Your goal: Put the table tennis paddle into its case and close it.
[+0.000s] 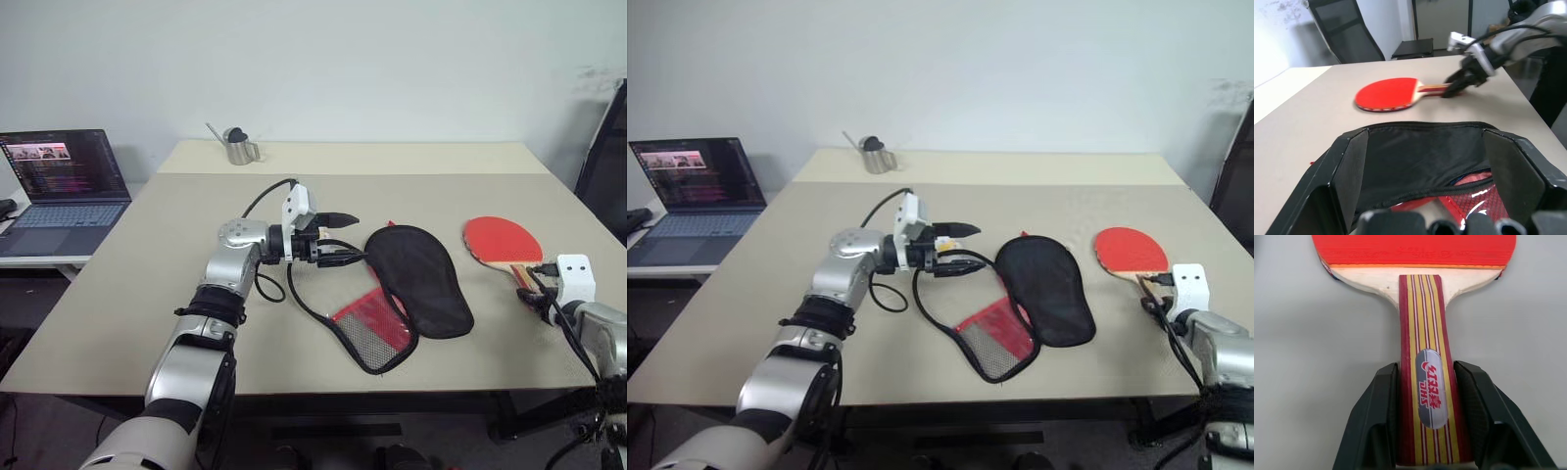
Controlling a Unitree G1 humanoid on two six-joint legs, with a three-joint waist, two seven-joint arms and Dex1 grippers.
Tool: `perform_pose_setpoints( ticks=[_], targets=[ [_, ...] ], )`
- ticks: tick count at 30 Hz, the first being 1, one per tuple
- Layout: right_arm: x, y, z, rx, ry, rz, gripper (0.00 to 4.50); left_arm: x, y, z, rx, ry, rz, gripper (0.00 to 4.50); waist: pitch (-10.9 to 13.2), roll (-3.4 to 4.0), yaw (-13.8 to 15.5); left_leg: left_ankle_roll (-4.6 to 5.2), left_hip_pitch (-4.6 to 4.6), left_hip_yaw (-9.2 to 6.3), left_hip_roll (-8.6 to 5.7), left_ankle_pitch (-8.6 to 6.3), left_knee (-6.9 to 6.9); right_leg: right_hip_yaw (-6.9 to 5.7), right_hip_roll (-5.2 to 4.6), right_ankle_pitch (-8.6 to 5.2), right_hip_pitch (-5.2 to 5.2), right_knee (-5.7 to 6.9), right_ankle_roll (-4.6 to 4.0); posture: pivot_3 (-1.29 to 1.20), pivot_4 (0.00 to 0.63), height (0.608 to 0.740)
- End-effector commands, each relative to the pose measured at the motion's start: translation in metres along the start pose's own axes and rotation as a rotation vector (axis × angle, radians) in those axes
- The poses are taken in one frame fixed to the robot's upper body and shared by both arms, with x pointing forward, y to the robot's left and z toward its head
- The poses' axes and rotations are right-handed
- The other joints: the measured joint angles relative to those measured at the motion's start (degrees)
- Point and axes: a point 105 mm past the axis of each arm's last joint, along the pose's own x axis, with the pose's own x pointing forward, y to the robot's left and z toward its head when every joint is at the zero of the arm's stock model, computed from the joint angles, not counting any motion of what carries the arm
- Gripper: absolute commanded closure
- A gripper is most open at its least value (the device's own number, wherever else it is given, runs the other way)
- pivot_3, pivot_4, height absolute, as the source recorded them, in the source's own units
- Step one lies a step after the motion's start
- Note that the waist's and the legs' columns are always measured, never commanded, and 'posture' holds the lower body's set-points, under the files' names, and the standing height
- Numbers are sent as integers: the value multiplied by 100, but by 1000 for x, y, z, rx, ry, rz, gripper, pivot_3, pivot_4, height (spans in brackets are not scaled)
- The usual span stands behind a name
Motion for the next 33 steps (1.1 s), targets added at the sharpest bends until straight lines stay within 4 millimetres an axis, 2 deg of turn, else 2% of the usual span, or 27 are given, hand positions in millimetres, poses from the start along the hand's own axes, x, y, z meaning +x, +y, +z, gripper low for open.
perform_pose_setpoints(
  ticks=[1,5,8,14,27,30,33],
  targets=[
    [-22,17,6,-10,-7,36,3074,0,2,14,47,-28,-4,453,0,0,-5,0,0,0,0,0,2,1,0,-1,0,0,-2,0,150,740],
    [-27,20,1,21,13,1,3074,2,2,14,45,-30,-8,453,0,0,-21,0,2,2,1,0,10,4,-1,1,1,0,-1,0,150,740],
    [-23,13,6,53,-14,-48,3074,5,2,15,47,-34,-14,453,0,0,-18,0,3,-1,0,0,11,2,-2,3,2,0,-3,0,150,740],
    [-14,8,12,33,-41,-75,1170,5,2,15,52,-33,-14,453,0,0,-19,0,2,0,-2,0,13,4,-3,5,1,0,-5,0,150,740],
    [8,19,9,21,-21,-11,1170,1,3,14,51,-29,1,453,0,-1,-30,1,2,-1,-2,0,11,4,-1,6,2,-2,-3,0,150,740],
    [11,22,9,25,-13,-5,1730,0,4,13,51,-26,6,453,0,-1,-44,1,4,-1,-2,1,13,5,-1,7,3,-2,-3,0,150,740],
    [11,24,12,49,-17,-11,2757,-5,8,12,51,-16,32,453,-1,-1,-43,1,5,-2,-2,1,13,4,-1,10,3,-2,-5,0,150,740]
  ],
)
